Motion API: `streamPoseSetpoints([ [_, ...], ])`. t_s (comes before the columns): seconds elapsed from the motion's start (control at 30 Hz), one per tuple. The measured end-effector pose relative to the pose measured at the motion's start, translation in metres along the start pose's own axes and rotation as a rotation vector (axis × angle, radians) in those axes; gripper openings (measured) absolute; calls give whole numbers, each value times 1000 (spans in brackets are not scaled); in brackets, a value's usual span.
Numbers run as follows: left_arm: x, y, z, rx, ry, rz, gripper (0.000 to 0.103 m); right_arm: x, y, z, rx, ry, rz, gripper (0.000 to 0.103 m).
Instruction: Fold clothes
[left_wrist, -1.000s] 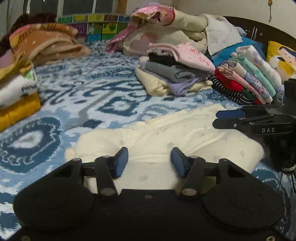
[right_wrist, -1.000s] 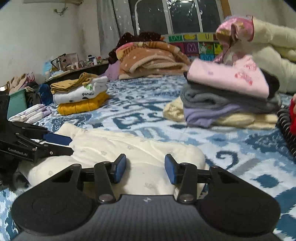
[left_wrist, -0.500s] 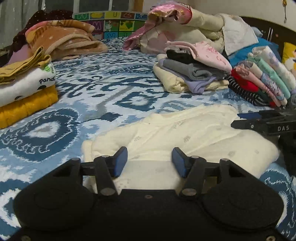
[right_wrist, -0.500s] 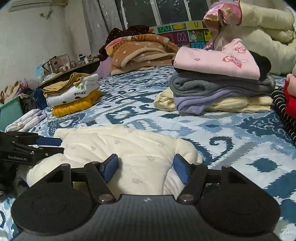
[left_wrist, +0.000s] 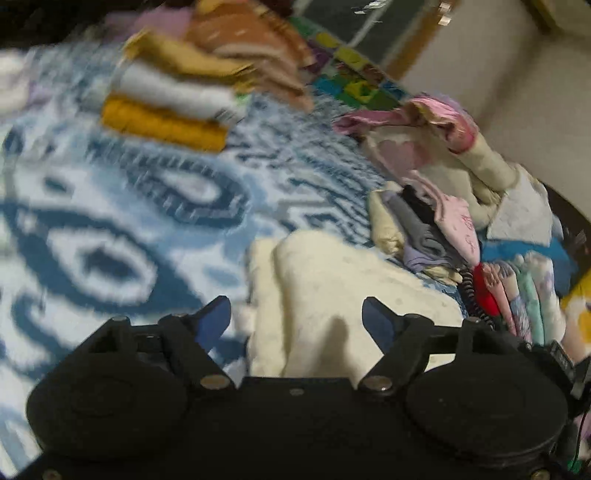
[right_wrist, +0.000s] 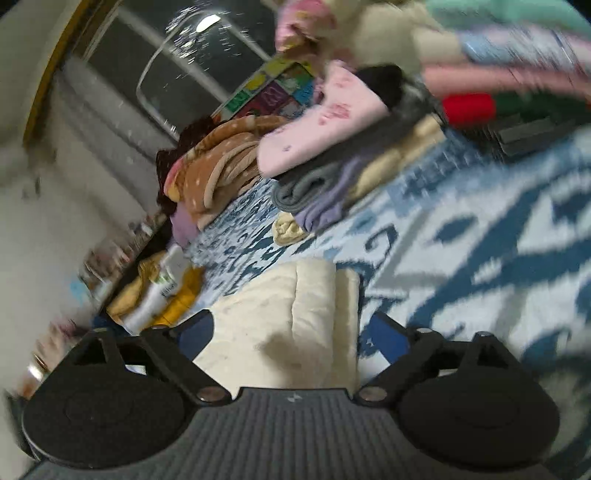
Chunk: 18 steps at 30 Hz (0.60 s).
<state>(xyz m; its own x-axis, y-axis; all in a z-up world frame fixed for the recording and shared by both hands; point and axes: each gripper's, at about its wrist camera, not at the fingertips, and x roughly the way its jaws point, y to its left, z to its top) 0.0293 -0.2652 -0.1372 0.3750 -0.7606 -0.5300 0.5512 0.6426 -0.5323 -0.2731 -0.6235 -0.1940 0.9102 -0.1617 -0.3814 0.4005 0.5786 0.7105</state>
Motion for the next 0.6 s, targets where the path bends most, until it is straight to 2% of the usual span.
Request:
streamPoseSetpoints([
  [0.1,11,7,-6,-74,38,-40,81,11,-6,-6,13,57,-7,95],
  [0.2,27,11,-13,-115,69,-48,81,28,-11,-11,12,83,-22,95],
  [0.23,32,12,-15,-128,79,-57,85,32,-9,-11,-1,85,-16,97],
  [0.27,35,10,-15,-127,72,-64,88,36,-7,-10,-14,87,-9,97],
  [0.4,46,6,-14,-141,63,-105,88,52,2,-12,-81,108,8,96],
  [0.43,48,4,-15,-135,60,-103,87,54,3,-12,-87,111,10,92],
  [0.47,50,2,-15,-130,56,-101,81,56,4,-12,-93,115,13,89],
  [0.53,52,-1,-16,-135,60,-106,69,57,3,-12,-69,129,33,67],
  [0.6,52,-1,-17,-151,60,-112,58,58,1,-12,-32,144,68,55],
])
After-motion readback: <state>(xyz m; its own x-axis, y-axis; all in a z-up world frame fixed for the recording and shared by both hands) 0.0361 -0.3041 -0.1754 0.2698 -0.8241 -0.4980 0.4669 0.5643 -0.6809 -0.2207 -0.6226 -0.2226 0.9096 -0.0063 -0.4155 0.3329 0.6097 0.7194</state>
